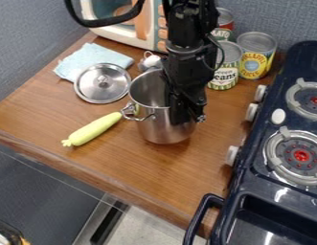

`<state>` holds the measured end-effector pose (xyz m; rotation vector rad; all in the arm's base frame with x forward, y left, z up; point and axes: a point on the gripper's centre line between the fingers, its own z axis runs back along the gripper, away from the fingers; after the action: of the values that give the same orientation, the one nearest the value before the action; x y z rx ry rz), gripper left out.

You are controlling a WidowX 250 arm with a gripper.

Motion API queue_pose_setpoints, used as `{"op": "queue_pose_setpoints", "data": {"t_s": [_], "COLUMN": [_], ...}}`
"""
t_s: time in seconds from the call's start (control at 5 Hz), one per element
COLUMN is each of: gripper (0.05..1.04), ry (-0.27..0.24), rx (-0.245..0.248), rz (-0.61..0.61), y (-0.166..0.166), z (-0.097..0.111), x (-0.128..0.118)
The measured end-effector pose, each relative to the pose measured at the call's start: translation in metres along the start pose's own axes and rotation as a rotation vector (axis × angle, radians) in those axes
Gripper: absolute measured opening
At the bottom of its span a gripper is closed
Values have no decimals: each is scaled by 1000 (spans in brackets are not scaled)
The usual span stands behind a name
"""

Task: Mover la olla de plata al lado derecho de la mesa

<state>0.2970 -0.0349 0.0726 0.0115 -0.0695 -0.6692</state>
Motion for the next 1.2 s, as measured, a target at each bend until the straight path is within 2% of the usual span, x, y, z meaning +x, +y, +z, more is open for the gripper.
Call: {"op": "queue_pose_setpoints", "data": {"t_s": [0.4,0.6,0.8,1.2], "gripper": [59,59,59,87], "ry": [-28,-26,-5,20], "rx": [-20,-36,-51,-66], "rz": [-27,-26,-30,-5], "y": [-6,-3,-2,2], "z": [-6,-14,-22,-23], "x": [-2,-5,-7,-10]}}
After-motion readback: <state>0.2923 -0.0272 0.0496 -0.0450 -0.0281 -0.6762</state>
